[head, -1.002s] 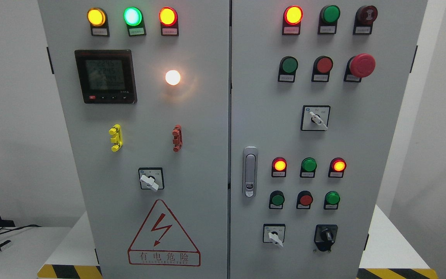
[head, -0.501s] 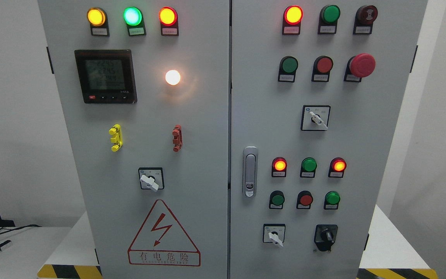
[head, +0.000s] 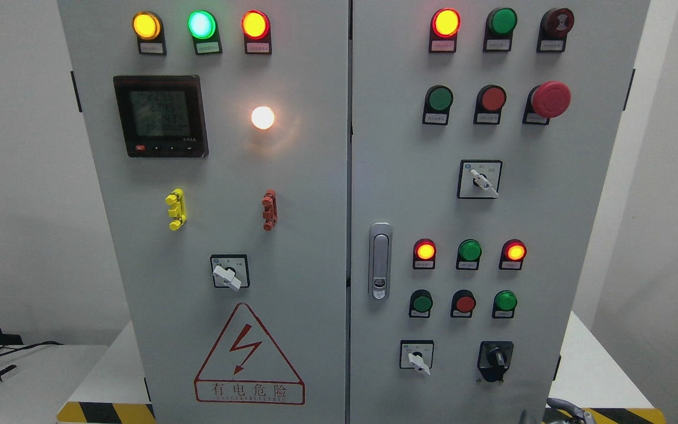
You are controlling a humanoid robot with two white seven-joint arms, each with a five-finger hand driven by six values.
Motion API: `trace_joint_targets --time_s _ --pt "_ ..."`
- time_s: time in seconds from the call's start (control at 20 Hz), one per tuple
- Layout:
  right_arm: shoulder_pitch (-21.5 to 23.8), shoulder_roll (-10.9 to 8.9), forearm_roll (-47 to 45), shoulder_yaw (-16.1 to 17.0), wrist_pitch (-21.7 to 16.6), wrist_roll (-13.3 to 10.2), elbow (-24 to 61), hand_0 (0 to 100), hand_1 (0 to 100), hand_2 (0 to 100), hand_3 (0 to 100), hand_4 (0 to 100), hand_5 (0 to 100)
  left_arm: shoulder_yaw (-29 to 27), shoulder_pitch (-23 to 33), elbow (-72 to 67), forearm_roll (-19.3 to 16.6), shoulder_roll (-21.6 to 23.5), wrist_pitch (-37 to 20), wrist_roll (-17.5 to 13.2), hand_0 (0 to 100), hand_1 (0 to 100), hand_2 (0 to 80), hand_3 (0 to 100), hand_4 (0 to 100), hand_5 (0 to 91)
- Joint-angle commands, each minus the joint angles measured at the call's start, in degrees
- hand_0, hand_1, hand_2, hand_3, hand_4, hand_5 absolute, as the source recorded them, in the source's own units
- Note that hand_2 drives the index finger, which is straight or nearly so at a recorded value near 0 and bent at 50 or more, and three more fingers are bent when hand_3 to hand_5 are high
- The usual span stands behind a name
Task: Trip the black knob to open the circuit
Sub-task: 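Raise the right hand up toward the black rotary knob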
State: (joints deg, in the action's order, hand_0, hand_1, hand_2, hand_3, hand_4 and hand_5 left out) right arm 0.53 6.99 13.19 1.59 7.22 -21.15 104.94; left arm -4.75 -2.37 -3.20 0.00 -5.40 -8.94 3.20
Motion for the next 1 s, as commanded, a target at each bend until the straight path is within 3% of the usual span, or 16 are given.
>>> trace_joint_targets --time_s 0.0,0.95 --pt "-2.64 0.31 0.00 -2.38 1.22 -0.03 -0.69 28 74 39 73 83 96 0.00 0.00 -0.05 -1.76 -0.05 -0.03 -0.04 12 39 0.0 0 0 0.0" --pt "-7.29 0.22 0.09 -1.59 1.39 -0.03 -7.73 27 75 38 72 82 96 0.00 0.00 0.04 -1.76 0.03 -0.03 -0.04 12 39 0.0 0 0 0.0"
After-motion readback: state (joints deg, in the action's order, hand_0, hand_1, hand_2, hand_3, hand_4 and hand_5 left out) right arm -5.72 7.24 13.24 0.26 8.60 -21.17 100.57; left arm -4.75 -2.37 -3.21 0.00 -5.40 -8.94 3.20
